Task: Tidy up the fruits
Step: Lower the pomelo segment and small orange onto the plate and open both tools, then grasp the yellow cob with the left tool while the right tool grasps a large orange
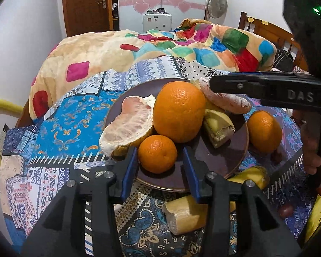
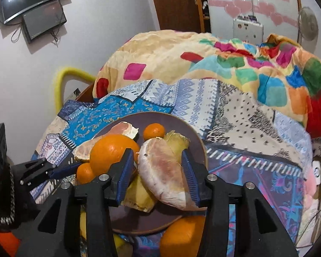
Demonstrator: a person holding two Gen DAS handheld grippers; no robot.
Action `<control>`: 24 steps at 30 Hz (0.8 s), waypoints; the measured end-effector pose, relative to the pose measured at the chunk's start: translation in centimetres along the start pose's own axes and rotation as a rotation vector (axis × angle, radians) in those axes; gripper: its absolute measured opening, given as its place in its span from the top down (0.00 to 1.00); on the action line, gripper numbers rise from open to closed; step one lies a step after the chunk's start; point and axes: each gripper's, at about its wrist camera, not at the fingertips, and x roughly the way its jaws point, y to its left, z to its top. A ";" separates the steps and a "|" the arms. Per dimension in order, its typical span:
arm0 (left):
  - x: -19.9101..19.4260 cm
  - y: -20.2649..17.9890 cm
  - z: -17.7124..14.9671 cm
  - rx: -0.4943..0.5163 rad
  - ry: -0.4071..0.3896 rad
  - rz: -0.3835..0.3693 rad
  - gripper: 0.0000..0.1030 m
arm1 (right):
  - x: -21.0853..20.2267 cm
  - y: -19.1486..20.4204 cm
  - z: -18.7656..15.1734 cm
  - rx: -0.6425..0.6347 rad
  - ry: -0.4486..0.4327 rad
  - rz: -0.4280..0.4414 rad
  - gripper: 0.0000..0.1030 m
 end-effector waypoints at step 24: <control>-6.0 0.0 -3.6 -0.065 -0.041 0.026 0.40 | -7.2 0.5 -7.9 -0.132 -0.022 -0.030 0.47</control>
